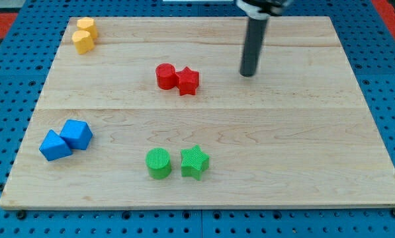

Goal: Move the blue blocks to the center left of the board

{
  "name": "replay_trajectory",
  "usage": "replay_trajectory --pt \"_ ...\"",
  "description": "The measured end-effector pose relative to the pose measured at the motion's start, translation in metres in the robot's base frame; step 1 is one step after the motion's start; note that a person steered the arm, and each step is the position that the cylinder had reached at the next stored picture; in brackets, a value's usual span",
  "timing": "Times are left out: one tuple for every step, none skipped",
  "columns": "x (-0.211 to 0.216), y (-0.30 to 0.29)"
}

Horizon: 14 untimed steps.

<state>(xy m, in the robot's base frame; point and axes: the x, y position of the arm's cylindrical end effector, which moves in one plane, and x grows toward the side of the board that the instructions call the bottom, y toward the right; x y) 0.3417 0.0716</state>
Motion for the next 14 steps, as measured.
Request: replay_trajectory --pt "-0.029 -0.071" --pt "-0.029 -0.190" --pt "-0.025 -0.274" --pt "-0.023 -0.313" --pt "-0.005 -0.346" --pt "0.039 -0.366" --pt "0.059 -0.377" --pt "0.138 -0.375" --pt "0.221 -0.371" --pt "0.208 -0.283" --pt "0.165 -0.256" --pt "0.140 -0.249" --pt "0.167 -0.231" --pt "0.125 -0.198"
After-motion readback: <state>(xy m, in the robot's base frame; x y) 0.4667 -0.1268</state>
